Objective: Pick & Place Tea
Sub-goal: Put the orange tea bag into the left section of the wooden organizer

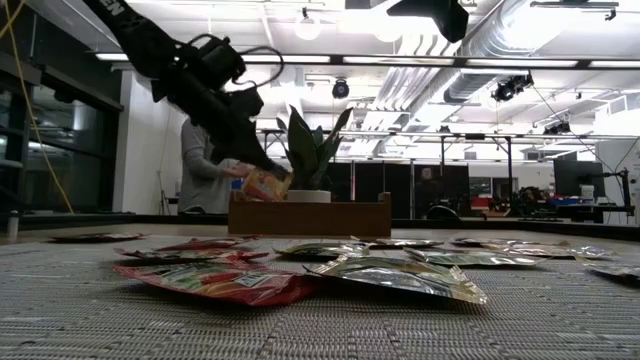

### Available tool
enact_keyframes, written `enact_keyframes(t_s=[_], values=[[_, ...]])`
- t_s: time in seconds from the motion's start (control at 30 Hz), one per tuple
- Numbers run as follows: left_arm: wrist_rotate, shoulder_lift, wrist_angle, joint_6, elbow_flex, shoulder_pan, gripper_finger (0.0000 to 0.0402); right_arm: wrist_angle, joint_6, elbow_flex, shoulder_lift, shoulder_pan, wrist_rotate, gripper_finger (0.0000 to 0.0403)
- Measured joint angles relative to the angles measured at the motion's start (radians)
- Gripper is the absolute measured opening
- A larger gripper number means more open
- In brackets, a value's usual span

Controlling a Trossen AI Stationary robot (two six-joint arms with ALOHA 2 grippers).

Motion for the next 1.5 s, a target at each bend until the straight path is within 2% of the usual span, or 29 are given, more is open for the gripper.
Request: enact_keyframes(t_s=[1.13,1.5], values=[[-0.059,0.009,-0.031,-0.042,-0.001,0.0,0.0001,0.0,-0.008,0.0,0.0,0.0,-0.014,0.0124],[-0.026,0.009,-0.01,-0.04,-0.001,0.0,0.0003,0.0,-0.012,0.0,0.0,0.0,-0.013,0.0124]])
